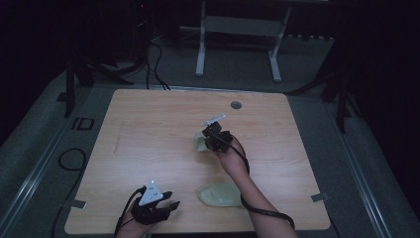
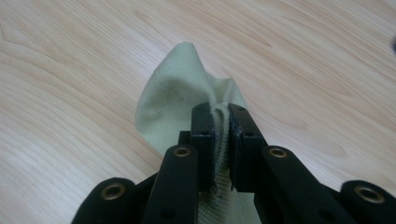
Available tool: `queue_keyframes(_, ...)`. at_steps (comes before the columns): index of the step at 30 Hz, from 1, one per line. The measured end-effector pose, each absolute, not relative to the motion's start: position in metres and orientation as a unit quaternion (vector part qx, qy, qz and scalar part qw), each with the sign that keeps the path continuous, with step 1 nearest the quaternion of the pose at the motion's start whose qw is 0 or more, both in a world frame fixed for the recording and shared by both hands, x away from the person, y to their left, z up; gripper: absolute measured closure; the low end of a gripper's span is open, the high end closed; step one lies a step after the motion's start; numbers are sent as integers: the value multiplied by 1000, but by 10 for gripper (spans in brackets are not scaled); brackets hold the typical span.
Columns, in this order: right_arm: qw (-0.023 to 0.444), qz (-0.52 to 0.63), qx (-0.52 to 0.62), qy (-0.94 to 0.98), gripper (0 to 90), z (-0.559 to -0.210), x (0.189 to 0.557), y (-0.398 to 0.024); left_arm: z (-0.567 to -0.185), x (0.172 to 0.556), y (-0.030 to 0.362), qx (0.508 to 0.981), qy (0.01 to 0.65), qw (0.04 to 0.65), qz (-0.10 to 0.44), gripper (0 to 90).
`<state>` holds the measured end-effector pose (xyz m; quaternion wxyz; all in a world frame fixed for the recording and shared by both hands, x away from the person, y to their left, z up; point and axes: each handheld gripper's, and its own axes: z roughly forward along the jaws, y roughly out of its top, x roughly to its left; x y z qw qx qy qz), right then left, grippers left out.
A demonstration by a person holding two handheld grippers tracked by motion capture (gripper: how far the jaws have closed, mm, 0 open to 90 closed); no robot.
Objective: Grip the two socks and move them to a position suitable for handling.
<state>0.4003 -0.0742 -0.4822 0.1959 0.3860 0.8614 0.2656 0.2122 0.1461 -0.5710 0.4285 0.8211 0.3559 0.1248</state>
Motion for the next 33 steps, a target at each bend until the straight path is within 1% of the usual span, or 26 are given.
queue_keyframes(5, 205, 266, 402, 852, 822, -479, 391, -101, -572, 212, 144, 821, 357, 429, 122, 533)
queue_keyframes(12, 189, 275, 425, 842, 822, -497, 375, -131, -571, 211, 141, 822, 353, 428, 125, 533)
queue_keyframes(16, 176, 275, 424, 845, 822, -515, 367, -132, -572, 212, 141, 823, 356, 426, 124, 533)
queue_keyframes(21, 168, 267, 434, 844, 820, -534, 369, -127, -572, 212, 140, 823, 354, 426, 123, 533)
queue_keyframes(23, 162, 260, 435, 847, 806, -542, 371, -126, -572, 212, 140, 823, 355, 425, 123, 533)
queue_keyframes(25, 162, 254, 430, 851, 744, -548, 371, -125, -574, 213, 140, 822, 358, 426, 121, 533)
queue_keyframes(27, 160, 254, 425, 854, 628, -548, 369, -123, -574, 214, 140, 821, 361, 427, 118, 532)
queue_keyframes(28, 160, 254, 425, 854, 628, -548, 369, -123, -574, 214, 140, 821, 361, 427, 118, 532)
queue_keyframes(30, 171, 251, 415, 858, 551, -550, 366, -117, -573, 217, 139, 821, 361, 424, 123, 524)
queue_keyframes(33, 165, 261, 426, 850, 485, -551, 366, -117, -571, 222, 136, 820, 362, 426, 125, 509)
